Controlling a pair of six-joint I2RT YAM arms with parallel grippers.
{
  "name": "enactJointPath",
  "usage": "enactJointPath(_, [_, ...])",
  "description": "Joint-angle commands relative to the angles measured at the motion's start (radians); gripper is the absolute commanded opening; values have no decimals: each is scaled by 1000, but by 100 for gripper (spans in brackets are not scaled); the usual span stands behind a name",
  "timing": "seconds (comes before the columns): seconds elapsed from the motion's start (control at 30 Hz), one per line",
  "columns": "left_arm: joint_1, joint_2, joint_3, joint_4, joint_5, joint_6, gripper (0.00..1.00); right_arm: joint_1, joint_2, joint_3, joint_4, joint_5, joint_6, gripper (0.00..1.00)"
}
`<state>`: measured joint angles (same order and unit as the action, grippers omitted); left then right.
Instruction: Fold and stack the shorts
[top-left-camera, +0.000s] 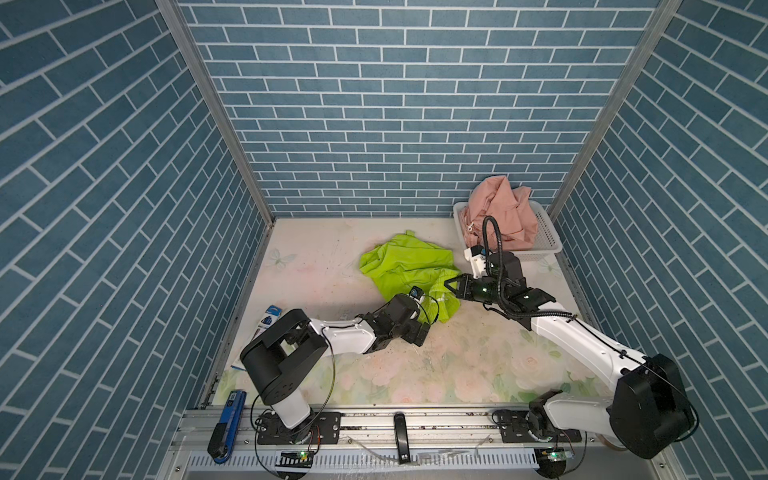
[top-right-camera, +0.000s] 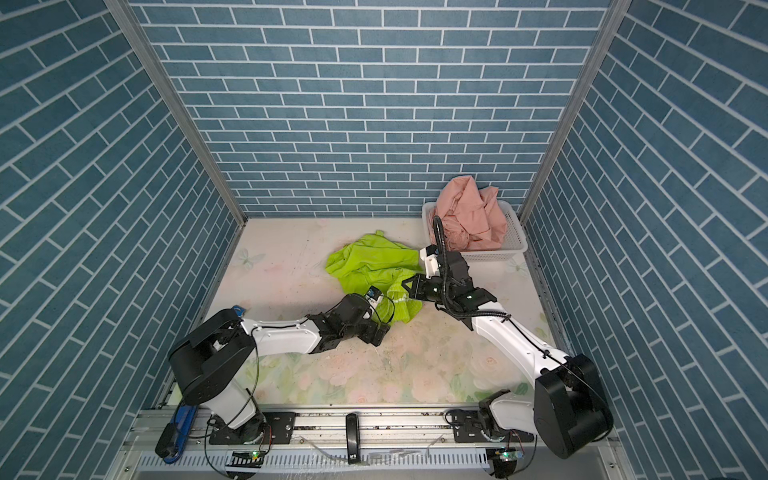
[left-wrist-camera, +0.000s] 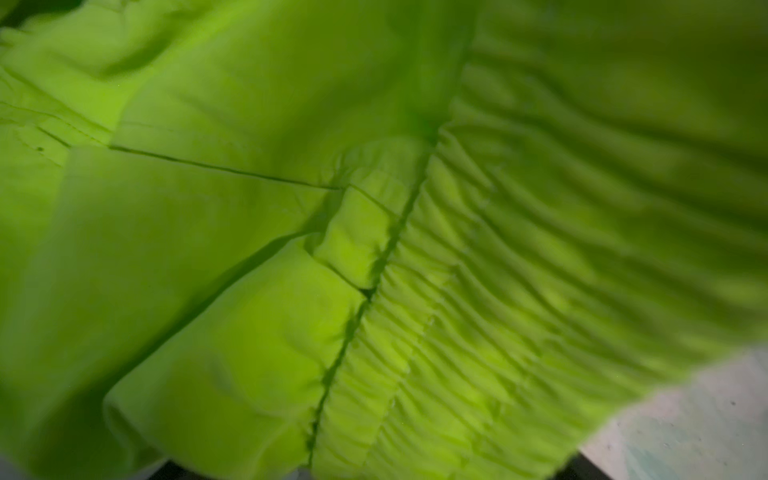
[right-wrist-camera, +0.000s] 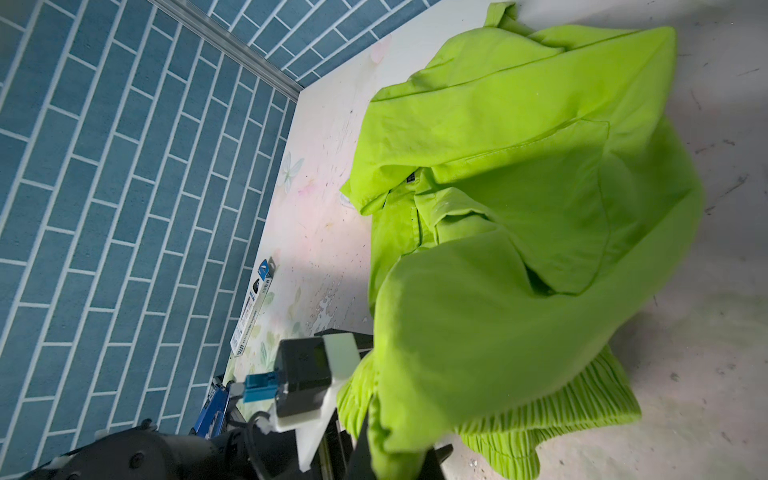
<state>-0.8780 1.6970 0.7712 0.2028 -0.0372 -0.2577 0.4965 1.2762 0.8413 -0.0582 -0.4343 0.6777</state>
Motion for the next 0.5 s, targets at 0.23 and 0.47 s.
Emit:
enactJointPath(0.23, [2,15,88,-190,-184,-10,19,-4,-48,24,-179,102,-104,0])
enactJointPath(0.47, [16,-143,182,-479,-126,13,0,-4,-86,104,-497,288,-269,9])
